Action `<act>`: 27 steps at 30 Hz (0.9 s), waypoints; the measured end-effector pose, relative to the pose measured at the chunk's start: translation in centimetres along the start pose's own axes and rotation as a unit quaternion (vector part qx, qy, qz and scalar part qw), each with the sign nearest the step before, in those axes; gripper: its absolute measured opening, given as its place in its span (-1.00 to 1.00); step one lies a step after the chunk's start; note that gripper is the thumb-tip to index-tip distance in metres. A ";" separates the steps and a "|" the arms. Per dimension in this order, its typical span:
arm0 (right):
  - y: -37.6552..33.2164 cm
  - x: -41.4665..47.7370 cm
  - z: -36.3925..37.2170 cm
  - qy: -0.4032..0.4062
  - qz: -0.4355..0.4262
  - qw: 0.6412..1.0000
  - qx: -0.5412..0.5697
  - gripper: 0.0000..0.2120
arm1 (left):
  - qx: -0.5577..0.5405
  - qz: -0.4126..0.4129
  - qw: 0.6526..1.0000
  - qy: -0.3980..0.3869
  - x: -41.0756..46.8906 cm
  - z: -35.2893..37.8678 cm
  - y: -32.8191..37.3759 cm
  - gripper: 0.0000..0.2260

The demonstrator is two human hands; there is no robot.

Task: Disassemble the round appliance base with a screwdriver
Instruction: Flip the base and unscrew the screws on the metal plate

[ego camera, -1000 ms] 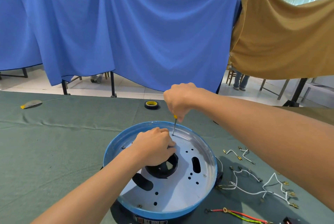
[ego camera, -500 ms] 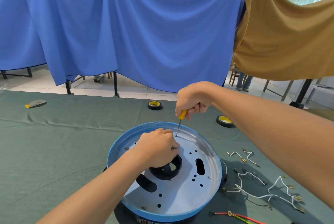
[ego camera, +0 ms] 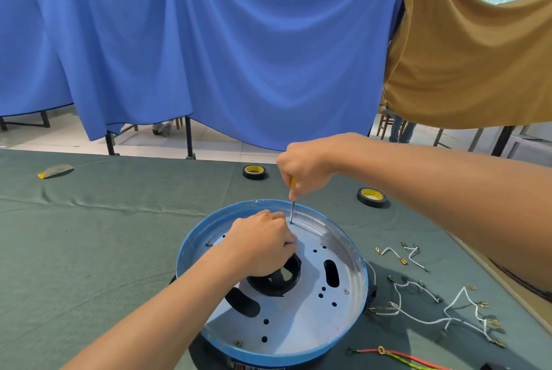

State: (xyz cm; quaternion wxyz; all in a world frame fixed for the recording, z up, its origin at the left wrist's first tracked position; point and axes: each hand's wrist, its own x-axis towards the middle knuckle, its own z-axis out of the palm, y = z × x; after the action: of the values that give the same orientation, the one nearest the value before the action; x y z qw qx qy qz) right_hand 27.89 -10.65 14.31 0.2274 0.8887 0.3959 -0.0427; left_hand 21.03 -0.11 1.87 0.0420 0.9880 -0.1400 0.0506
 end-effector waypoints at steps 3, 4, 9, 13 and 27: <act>0.1 0.0 -0.2 -0.010 -0.025 0.999 -0.042 -0.59 | 0.000 0.000 1.000 0.001 -0.1 0.1 -0.1 -0.68; 0.3 -0.1 -0.3 -0.013 -0.035 0.998 -0.048 -0.60 | 0.000 0.001 1.000 0.002 0.0 0.2 -0.1 -0.68; 1.1 -0.7 -0.1 0.001 -0.108 0.989 -0.103 -0.82 | -0.002 0.007 1.000 0.014 0.1 0.3 -0.3 -0.68; 0.4 -0.6 0.1 0.056 -0.207 0.934 -0.286 -0.83 | -0.002 0.004 1.000 0.018 0.0 0.4 -0.3 -0.69; 0.5 0.9 0.1 -0.061 0.085 0.990 0.091 -0.70 | -0.007 -0.001 1.000 0.017 0.0 0.5 -0.3 -0.69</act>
State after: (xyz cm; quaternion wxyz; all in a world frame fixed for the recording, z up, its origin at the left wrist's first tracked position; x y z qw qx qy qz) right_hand 28.86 -10.33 14.19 0.1722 0.9318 0.2986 -0.1135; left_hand 21.14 0.08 1.38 0.0518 0.9867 -0.1390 0.0663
